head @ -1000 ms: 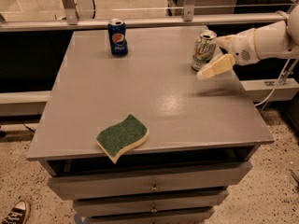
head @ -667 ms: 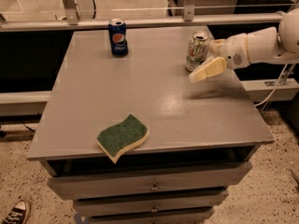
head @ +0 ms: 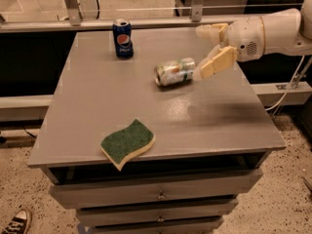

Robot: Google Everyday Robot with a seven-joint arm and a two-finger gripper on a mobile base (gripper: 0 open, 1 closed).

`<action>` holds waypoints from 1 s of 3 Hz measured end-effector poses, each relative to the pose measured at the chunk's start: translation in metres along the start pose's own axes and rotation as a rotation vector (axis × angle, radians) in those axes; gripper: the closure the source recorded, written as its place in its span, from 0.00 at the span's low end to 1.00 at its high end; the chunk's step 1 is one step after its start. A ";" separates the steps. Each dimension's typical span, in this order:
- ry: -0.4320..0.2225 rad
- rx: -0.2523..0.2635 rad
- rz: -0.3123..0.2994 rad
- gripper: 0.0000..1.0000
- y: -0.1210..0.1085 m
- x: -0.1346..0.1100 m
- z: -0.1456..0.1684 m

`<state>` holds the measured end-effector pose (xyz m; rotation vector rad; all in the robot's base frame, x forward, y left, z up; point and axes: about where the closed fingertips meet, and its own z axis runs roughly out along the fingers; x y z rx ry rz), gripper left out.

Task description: Knock 7up can over

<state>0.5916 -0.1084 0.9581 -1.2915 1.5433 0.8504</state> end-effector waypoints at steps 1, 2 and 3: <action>-0.031 -0.049 -0.042 0.00 0.028 -0.029 -0.005; -0.008 -0.011 -0.074 0.00 0.032 -0.030 -0.026; 0.071 0.107 -0.078 0.00 0.022 -0.012 -0.072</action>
Offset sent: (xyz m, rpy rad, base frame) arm -0.0454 -0.0419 0.0437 -0.0621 -0.1160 -0.0219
